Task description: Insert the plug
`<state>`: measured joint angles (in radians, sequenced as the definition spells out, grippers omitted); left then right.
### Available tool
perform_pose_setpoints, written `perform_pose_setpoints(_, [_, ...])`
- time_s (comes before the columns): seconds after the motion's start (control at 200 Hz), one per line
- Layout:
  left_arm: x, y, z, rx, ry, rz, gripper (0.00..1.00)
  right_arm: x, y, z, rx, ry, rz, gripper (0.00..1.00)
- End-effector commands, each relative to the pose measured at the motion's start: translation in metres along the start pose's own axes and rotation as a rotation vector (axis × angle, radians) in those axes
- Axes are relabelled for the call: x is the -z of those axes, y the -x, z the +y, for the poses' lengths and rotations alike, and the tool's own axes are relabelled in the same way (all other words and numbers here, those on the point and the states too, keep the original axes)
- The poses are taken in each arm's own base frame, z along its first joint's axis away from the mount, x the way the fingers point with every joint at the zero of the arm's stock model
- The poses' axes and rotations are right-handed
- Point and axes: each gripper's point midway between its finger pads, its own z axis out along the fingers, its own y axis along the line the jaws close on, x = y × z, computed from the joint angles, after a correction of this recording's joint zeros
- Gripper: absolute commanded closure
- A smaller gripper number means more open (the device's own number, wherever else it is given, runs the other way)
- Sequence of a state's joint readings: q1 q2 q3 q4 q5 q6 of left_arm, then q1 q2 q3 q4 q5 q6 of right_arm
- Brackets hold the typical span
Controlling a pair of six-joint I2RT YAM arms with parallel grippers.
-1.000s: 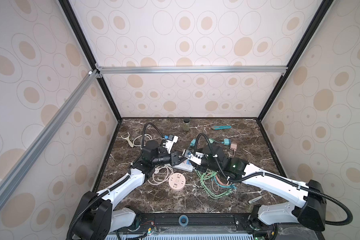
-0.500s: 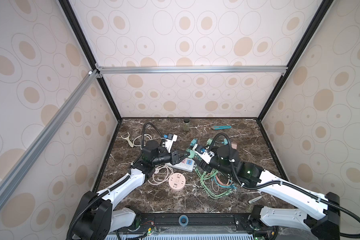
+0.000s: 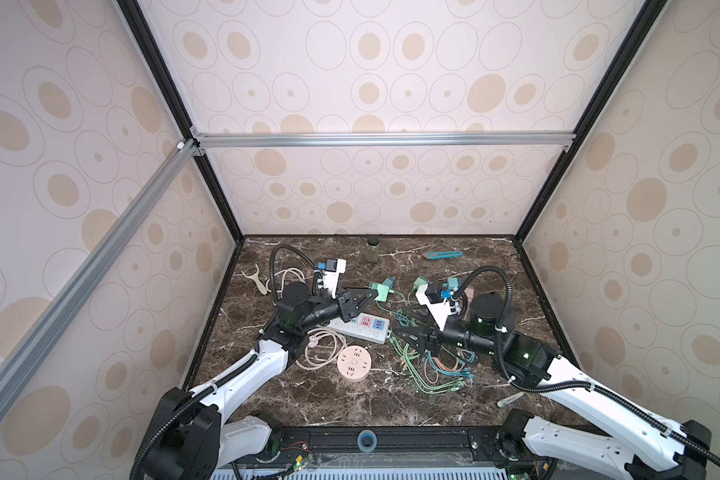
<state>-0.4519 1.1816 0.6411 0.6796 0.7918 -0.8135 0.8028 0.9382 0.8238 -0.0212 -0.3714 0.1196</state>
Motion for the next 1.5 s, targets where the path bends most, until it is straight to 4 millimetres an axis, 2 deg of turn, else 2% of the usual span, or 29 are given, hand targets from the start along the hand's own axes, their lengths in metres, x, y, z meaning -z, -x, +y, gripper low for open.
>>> perform_pose_setpoints(0.0, [0.008, 0.025, -0.043, -0.07, -0.141, -0.098, 1.0, -0.004, 0.017, 0.016, -0.096, 0.137, -0.082, 0.37])
perform_pose_setpoints(0.135, [0.018, 0.032, -0.063, -0.091, -0.214, -0.148, 1.0, -0.007, 0.031, 0.017, -0.135, 0.202, -0.156, 0.39])
perform_pose_setpoints(0.315, [0.025, 0.031, -0.075, -0.104, -0.265, -0.163, 1.0, -0.008, 0.045, 0.008, -0.184, 0.244, -0.223, 0.37])
perform_pose_setpoints(0.48, [0.031, 0.029, -0.085, -0.112, -0.318, -0.17, 1.0, -0.013, 0.049, 0.008, -0.201, 0.28, -0.236, 0.32])
perform_pose_setpoints(0.645, [0.037, 0.029, -0.093, -0.125, -0.361, -0.19, 1.0, -0.019, 0.053, 0.007, -0.217, 0.302, -0.249, 0.32])
perform_pose_setpoints(1.04, [0.048, 0.025, -0.106, -0.134, -0.443, -0.219, 1.0, -0.03, 0.067, 0.0, -0.253, 0.314, -0.299, 0.34])
perform_pose_setpoints(1.495, [0.052, 0.015, -0.095, -0.126, -0.438, -0.243, 1.0, -0.032, 0.08, 0.006, -0.243, 0.375, -0.325, 0.4])
